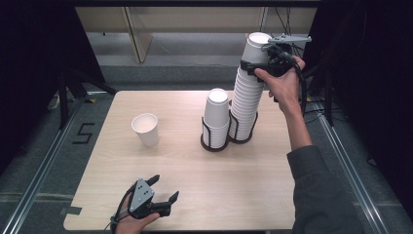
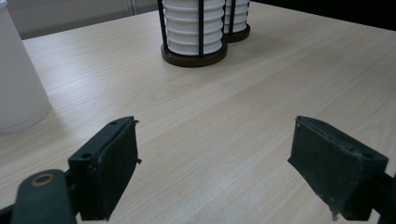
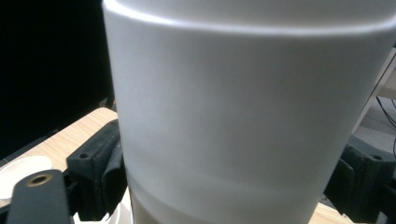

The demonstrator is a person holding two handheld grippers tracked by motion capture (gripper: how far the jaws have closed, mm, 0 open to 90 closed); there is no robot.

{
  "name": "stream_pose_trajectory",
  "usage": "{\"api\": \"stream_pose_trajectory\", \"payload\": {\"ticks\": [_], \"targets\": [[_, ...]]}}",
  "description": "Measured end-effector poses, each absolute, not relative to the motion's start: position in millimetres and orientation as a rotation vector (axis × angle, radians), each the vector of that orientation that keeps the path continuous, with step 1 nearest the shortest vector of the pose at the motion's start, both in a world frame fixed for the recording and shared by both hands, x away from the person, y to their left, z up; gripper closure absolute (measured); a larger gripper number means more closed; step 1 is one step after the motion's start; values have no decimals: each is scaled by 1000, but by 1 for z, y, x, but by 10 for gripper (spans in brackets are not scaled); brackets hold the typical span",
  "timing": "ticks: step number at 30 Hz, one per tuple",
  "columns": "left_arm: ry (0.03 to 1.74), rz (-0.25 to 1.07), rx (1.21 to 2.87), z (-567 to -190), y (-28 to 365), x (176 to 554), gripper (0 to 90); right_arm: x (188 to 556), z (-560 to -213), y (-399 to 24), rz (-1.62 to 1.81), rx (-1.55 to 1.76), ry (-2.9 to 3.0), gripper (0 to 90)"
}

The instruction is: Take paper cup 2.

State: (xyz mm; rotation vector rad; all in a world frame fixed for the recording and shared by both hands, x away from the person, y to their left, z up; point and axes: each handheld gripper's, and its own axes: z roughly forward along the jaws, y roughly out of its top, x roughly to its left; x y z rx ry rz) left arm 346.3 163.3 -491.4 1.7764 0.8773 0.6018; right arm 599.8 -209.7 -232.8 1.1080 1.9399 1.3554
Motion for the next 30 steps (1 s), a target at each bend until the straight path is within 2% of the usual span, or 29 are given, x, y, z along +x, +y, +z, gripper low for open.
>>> {"api": "stream_pose_trajectory", "payload": {"ticks": [9,22,30], "targets": [[874,597,1792,-491,163,346,144,596,-224,-212,1379,1075,1901,173],[871,599,1806,-493,162,347,144,574,-166,-214,1408,1030,1778,182],[867,595,1802,-493,161,347,144,563,-145,-215,1427,1000,1743,185]]}}
